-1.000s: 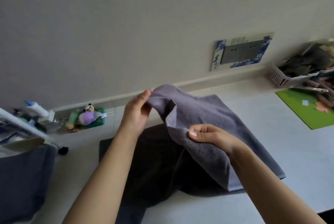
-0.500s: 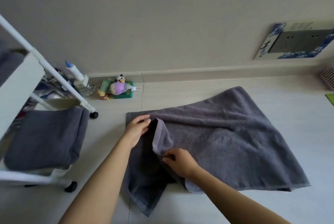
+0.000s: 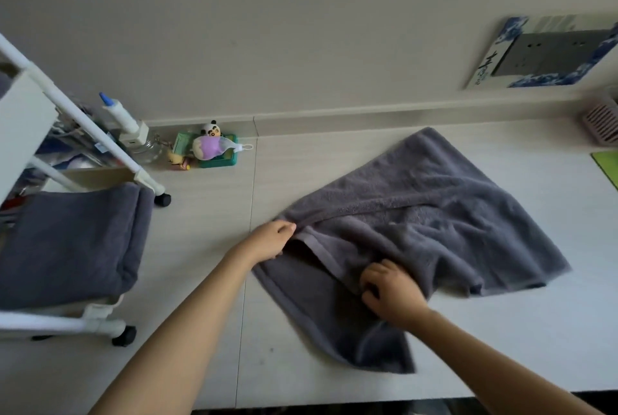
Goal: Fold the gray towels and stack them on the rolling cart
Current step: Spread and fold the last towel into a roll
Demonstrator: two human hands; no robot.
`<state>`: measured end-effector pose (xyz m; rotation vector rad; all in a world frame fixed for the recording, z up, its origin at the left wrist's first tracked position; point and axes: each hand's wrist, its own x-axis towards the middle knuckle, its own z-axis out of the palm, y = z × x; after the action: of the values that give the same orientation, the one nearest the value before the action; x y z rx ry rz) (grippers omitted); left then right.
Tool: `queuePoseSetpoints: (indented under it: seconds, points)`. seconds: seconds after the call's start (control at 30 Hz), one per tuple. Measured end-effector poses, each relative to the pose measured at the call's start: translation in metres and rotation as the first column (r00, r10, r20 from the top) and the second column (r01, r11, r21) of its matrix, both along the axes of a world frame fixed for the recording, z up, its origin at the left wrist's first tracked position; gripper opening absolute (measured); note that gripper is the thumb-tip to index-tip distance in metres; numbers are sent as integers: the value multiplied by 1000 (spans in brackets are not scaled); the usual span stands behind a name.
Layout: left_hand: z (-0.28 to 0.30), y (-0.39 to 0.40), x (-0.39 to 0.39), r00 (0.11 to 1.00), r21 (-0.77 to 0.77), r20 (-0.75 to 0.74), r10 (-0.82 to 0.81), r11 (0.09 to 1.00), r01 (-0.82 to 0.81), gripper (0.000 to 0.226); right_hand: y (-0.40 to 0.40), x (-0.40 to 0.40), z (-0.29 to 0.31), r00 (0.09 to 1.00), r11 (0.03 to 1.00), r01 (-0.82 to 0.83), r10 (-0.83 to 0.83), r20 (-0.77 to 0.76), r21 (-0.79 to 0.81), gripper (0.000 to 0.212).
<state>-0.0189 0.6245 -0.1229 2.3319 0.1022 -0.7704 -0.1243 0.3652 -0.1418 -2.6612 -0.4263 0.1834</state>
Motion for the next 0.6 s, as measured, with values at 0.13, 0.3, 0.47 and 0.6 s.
queuePoseSetpoints:
  seconds: [0.13,0.3,0.47,0.6]
  points:
    - [-1,-27,-31,997,-113,-38,-71,991,66,33,-62,10,4,993,992,110,-106,60,-68,17]
    - [-4,-68,-53,993,-291,-107,45,954,-75,36,-100,16,5,969,967,249,-249,-3,53,21]
    - [-1,-91,-58,710,-567,-352,610,464,-680,23,-117,-20,11,887,899,437,-434,157,19,8]
    - [1,-90,-54,588,-585,-450,672,275,-763,4,-125,-57,24,753,760,650,-644,131,3,10]
